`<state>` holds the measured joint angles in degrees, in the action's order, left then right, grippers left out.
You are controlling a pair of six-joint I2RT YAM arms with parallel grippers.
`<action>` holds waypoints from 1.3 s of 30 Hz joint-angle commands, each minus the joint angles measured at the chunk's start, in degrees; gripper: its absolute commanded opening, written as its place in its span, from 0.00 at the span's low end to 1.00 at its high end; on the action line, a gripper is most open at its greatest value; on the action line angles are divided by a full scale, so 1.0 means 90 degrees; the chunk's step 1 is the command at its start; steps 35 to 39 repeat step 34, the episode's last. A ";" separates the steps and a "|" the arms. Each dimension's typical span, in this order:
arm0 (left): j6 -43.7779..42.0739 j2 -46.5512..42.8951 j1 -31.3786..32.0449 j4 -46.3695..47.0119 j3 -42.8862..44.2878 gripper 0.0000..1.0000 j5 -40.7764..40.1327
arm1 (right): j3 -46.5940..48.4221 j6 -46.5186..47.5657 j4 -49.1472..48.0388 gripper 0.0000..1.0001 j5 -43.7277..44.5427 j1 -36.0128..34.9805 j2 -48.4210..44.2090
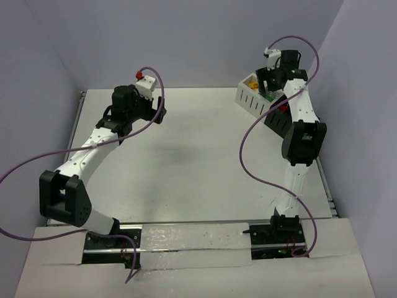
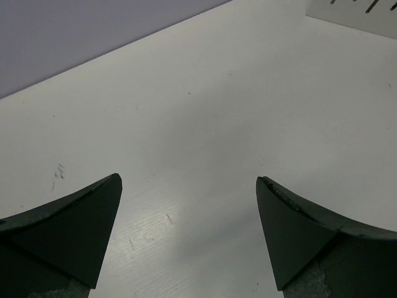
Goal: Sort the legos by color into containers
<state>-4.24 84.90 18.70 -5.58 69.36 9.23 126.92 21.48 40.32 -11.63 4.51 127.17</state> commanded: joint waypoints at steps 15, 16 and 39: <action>0.1045 -0.1496 -0.0799 -0.0865 -0.0542 0.99 -0.0187 | -0.6472 -0.2385 -0.2685 1.00 -0.1479 -0.1423 -0.6055; 0.0949 -0.1607 -0.0808 -0.0914 -0.0687 0.99 -0.0248 | -0.6822 -0.2658 -0.2756 1.00 -0.1400 -0.1577 -0.6518; 0.0637 -0.3595 -0.0828 -0.1144 -0.2281 0.99 -0.0636 | -0.9143 -0.2540 -0.3332 1.00 0.0175 -0.1962 -0.8922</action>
